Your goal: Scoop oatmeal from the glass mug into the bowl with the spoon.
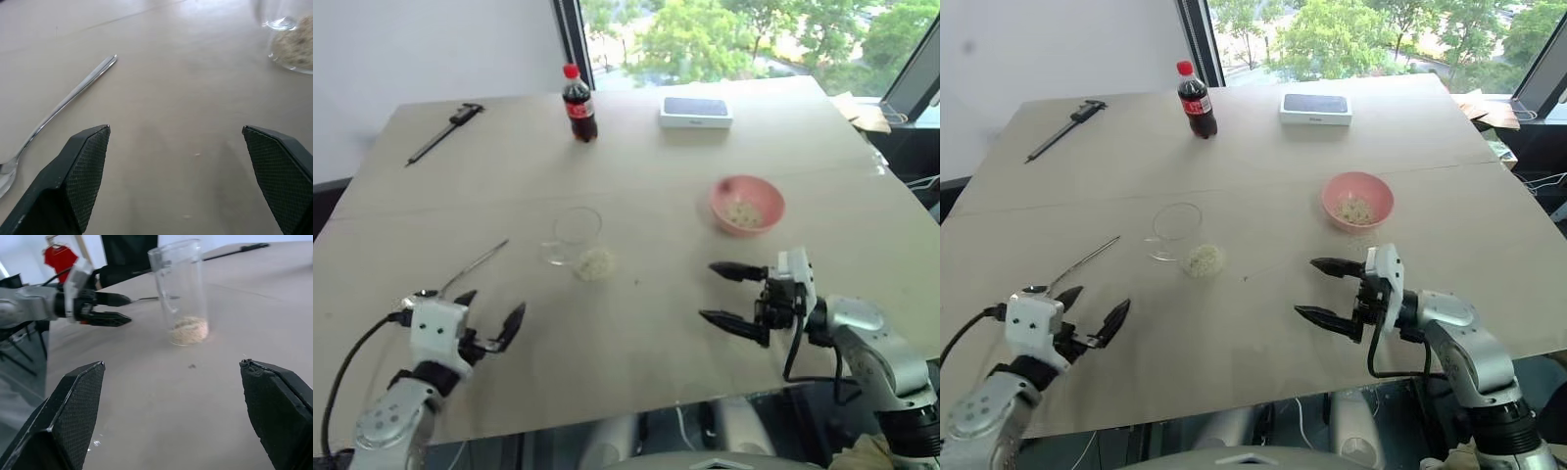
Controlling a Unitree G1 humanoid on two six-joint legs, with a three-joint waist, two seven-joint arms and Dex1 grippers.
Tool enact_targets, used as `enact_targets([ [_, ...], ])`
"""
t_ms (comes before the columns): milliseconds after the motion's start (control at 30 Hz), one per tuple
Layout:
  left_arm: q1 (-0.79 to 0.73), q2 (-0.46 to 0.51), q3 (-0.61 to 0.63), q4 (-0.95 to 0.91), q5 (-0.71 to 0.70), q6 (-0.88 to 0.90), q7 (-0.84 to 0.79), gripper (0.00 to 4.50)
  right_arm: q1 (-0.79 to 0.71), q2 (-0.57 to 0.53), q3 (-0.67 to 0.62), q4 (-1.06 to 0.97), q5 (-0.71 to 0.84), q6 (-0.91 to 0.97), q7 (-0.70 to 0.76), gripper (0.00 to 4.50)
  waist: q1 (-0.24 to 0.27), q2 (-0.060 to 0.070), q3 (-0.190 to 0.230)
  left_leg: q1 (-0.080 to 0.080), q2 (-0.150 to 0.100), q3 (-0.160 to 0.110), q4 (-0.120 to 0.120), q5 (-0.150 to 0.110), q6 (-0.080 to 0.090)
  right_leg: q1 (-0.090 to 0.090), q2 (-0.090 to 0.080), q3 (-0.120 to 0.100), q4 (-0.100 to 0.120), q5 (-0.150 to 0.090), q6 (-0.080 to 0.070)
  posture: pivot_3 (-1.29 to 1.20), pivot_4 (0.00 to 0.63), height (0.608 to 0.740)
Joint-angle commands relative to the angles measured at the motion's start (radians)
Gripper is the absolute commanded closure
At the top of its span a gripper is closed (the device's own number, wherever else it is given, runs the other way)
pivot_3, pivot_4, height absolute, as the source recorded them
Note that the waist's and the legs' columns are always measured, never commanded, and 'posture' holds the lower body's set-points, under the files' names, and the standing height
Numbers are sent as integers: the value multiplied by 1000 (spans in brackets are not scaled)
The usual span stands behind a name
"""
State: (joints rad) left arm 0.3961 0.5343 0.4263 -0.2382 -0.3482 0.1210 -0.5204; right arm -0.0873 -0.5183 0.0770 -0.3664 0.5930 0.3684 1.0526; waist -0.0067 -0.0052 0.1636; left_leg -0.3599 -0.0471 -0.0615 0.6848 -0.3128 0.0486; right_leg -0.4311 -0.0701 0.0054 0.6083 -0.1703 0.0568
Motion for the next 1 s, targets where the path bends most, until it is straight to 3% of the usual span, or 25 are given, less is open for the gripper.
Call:
enact_targets([
  [33,-90,81,53,97,-13,7,-45,0,-50,-16,22,-91,33,36,2,60,1,0,0,0,0,-1,0,0,0,0,0,-1,0,0,0,0,150,740],
  [333,-282,259,32,345,31,23,-151,0,-91,-12,44,-117,28,54,-26,60,-3,-1,1,-2,0,-1,0,2,-5,-1,0,-2,-1,1,1,0,150,740],
  [800,-454,404,-111,755,90,95,-393,0,-85,-7,34,-106,12,35,-55,60,-6,1,0,0,0,-1,-1,1,-3,-2,0,-1,1,1,1,0,150,740],
  [1000,-543,447,-155,940,80,164,-549,1636,-86,-13,18,-91,8,27,-58,0,-10,6,-3,1,1,0,-1,1,-3,-1,0,-1,3,1,1,0,150,740],
])
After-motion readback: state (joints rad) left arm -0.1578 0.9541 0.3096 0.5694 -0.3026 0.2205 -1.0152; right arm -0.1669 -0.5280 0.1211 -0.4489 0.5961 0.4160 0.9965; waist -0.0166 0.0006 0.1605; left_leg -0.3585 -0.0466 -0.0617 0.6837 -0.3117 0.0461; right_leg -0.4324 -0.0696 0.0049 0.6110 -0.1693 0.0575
